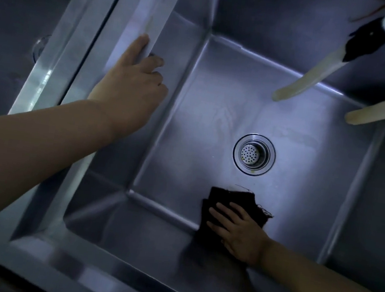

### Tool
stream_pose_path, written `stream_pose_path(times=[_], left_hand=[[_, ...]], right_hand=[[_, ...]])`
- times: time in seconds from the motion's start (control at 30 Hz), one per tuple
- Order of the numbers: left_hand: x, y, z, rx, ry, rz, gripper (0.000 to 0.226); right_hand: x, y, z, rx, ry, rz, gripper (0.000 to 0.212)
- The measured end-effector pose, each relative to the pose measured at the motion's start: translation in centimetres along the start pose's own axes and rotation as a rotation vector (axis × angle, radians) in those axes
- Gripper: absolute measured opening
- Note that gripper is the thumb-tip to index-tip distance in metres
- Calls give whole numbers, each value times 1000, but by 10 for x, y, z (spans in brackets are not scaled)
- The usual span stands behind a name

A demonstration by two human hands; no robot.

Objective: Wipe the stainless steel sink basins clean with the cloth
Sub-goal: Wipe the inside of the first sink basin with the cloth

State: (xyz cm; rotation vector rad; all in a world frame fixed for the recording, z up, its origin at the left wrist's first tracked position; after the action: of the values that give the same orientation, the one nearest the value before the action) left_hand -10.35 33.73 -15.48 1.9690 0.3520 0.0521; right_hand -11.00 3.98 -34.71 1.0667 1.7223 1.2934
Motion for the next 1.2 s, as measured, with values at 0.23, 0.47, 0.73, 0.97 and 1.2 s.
stream_pose_path(times=[0.23, 0.47, 0.73, 0.97, 1.2], left_hand=[[1, -6, 1, 3, -12, 14, 14], [2, -2, 0, 14, -12, 52, 13], [4, 2, 1, -55, -21, 110, 9], [4, 10, 3, -127, -23, 153, 7], [2, 10, 2, -143, -16, 147, 8]], right_hand=[[109, 8, 32, 82, -84, 31, 57], [182, 47, 148, 62, -438, 158, 62], [118, 64, 255, -43, -777, 125, 66], [9, 55, 241, -17, -976, 156, 66], [-31, 23, 133, -46, -993, 137, 66]])
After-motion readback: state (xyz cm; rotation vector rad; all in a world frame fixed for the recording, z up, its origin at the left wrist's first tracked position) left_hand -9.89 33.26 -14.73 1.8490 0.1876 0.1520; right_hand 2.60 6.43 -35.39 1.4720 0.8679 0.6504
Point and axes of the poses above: each hand's wrist, its own x-axis towards the middle knuckle, its own y-axis out of the back of the hand, z = x × y, the point moved 10 cm from there along x, towards the middle knuckle, and after that the axes turned 8 degrees about z, right-handed, at the moved point
